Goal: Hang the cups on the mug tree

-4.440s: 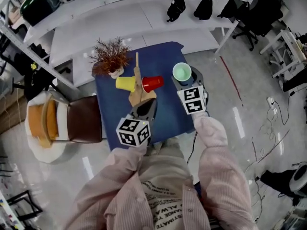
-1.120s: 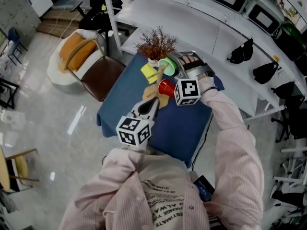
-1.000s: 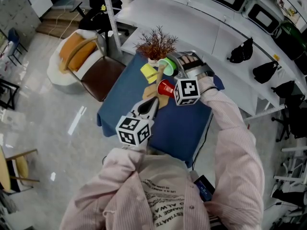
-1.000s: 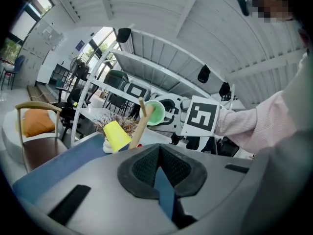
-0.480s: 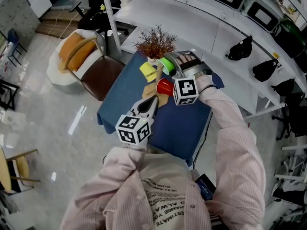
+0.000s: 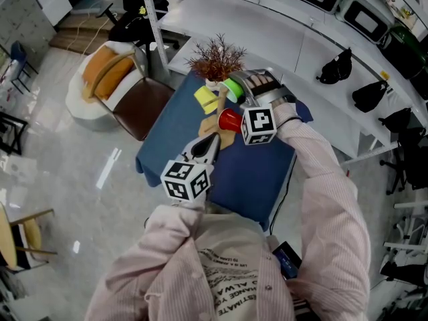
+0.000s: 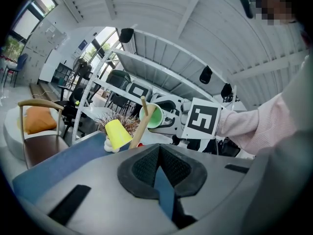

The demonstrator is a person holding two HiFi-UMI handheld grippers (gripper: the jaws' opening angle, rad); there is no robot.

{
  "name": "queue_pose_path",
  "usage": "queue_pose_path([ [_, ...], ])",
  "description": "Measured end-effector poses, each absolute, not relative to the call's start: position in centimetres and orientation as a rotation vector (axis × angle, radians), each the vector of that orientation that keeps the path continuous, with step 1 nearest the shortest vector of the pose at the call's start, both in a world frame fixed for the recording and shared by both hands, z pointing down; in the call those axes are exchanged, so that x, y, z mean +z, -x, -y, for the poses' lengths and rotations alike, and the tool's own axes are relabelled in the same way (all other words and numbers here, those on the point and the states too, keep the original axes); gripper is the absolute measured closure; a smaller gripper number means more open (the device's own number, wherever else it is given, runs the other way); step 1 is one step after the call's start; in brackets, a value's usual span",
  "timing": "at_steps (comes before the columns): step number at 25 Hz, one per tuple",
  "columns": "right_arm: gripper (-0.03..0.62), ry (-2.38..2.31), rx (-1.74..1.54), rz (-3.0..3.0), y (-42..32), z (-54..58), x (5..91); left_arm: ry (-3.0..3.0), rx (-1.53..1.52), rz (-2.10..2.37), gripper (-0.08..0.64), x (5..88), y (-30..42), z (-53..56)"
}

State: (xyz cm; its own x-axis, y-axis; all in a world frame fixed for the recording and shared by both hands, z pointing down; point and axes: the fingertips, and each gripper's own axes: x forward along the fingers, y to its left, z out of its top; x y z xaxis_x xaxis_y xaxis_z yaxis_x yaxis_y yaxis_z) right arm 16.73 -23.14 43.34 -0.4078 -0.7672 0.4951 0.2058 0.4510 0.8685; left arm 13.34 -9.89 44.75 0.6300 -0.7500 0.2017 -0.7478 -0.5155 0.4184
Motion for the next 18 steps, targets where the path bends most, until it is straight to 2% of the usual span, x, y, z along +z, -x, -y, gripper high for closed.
queue_pose_path([
  [18, 0.279, -0.559, -1.129, 1.717, -18.0, 22.0, 41.7, -2.391, -0.018, 1.145, 0.561, 44.5, -14.0, 9.2],
])
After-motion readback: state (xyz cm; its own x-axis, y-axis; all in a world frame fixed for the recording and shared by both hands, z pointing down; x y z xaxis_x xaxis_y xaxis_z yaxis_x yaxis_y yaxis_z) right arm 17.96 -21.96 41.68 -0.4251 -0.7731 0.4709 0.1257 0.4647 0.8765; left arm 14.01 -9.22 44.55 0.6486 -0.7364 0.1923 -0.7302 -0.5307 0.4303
